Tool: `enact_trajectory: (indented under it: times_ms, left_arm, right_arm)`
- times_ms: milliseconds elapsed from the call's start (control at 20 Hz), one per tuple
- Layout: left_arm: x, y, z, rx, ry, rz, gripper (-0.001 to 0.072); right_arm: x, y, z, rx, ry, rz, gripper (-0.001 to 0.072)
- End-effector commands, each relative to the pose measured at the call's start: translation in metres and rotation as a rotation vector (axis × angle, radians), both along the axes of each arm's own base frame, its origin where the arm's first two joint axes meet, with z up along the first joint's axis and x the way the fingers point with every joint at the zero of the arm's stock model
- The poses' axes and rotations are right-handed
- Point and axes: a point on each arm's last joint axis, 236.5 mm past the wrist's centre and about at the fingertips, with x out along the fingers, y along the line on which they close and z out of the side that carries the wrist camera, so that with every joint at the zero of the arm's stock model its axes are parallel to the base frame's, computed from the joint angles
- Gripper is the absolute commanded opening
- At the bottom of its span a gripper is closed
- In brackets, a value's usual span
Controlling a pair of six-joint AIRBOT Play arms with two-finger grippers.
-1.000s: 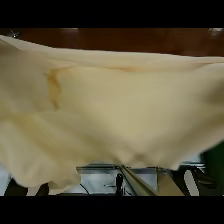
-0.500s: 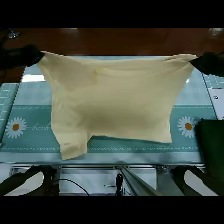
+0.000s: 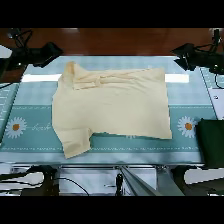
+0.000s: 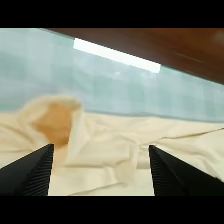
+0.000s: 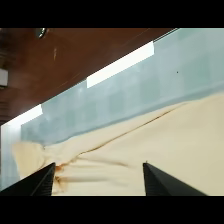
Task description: Fold the shirts.
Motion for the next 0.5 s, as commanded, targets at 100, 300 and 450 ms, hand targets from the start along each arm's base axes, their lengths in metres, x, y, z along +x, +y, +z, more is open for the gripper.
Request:
enact_trajectory:
  times_ms: [100,300,450]
  left_arm:
    - [-0.106,0.08,-0.051,0.005,0.457,-0.1,0.0701]
    - [-0.212,0.101,-0.132,-0.092,0.755,0.04,0.0701]
    - [-0.24,0.101,-0.157,-0.262,0.672,0.171,0.0701]
  right_arm:
    - [-0.109,-0.033,-0.011,-0.043,0.249,0.257,0.0617]
    - [-0.204,-0.085,-0.081,-0.254,0.473,-0.04,0.0617]
    - [-0.257,-0.049,-0.112,-0.174,0.425,-0.112,0.0617]
